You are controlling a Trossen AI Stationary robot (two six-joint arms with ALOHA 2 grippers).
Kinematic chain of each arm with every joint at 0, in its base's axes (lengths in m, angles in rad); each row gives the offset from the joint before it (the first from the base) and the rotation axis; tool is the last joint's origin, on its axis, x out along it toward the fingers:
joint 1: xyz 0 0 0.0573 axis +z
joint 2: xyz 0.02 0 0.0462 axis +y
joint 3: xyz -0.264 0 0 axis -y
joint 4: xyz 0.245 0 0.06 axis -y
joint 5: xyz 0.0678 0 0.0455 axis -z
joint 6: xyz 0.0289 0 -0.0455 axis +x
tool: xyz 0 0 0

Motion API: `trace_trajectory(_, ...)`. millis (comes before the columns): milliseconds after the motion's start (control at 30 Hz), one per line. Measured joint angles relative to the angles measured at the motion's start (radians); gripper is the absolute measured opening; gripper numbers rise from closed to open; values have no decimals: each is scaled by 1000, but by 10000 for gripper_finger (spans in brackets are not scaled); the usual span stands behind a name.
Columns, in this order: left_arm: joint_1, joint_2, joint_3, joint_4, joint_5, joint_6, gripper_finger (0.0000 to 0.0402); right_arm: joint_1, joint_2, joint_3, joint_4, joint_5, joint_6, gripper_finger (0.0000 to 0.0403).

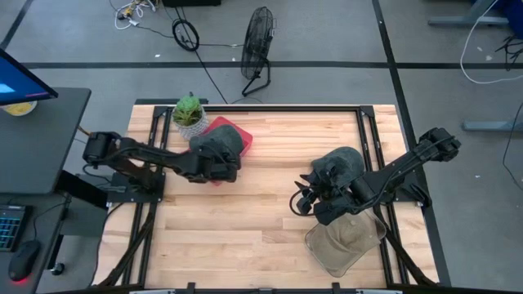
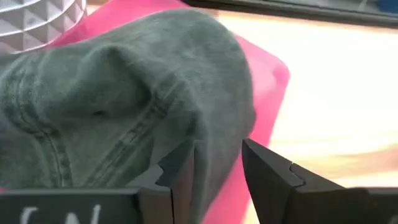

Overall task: Pick & Place hat
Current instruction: Put the bottom black cap into the red bin, then put the black cap into the red bin

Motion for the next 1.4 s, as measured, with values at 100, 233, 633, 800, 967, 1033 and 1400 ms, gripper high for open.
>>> trace_trajectory(100, 0, -47, 0, 3, 21, 46, 142, 0, 0, 0, 0, 0, 0, 135)
trace_trajectory(233, 0, -107, 0, 14, 25, 128, 139, 0, 0, 0, 0, -1, -1, 135)
trace_trajectory(633, -7, -177, 1, 141, 25, 530, 138, -21, 0, 0, -56, -36, -279, 135)
trace_trajectory(800, -11, -176, 1, 144, 36, 585, 138, -29, 0, 0, -219, -185, -390, 135)
trace_trajectory(967, -10, -176, 1, 187, 37, 637, 138, -45, 0, 0, -425, -311, -274, 135)
trace_trajectory(1033, -10, -176, 1, 203, 37, 650, 138, -49, 0, 0, -496, -363, -261, 135)
trace_trajectory(1400, -10, -176, 1, 221, 37, 651, 138, -92, 0, 0, -655, -551, -261, 137)
